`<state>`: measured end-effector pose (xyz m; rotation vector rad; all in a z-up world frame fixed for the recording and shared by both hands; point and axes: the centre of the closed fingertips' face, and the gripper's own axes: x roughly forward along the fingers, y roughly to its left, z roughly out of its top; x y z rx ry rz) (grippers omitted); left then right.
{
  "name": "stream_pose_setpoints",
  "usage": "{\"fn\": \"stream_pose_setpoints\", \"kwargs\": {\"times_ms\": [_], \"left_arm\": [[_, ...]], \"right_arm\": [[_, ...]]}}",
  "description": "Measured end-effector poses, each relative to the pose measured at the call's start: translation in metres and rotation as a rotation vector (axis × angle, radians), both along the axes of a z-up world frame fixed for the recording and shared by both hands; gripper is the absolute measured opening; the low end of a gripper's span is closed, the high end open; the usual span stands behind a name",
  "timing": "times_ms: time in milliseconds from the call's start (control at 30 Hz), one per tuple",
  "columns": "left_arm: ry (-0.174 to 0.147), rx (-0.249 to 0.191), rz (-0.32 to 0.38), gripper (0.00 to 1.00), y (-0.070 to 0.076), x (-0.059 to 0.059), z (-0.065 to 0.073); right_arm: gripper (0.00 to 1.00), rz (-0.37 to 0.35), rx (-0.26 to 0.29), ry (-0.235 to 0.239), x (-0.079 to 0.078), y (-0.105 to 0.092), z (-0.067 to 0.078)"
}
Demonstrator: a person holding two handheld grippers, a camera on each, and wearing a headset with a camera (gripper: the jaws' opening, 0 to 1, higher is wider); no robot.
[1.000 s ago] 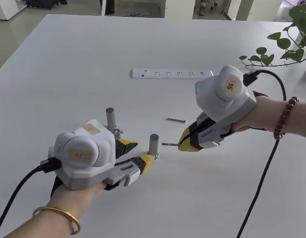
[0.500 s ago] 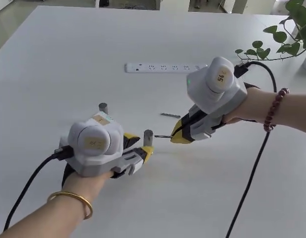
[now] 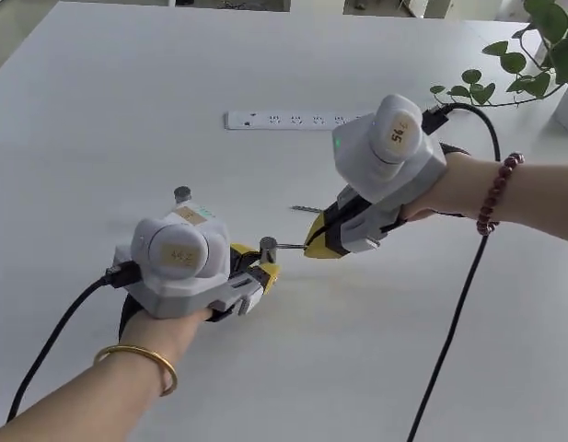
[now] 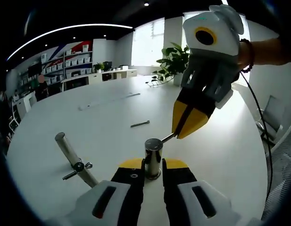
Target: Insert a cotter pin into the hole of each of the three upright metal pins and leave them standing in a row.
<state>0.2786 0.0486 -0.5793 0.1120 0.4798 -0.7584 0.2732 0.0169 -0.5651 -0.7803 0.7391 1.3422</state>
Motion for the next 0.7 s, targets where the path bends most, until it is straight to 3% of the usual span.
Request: {"fn": "stream_pose_setpoints", "kwargs": {"times_ms": [700], "left_arm": [[0.017, -0.026, 0.03, 0.12, 0.0, 0.005, -0.003]], "right_arm": [[0.0, 0.059, -0.021, -0.025, 0.005, 0.015, 0.001]]}}
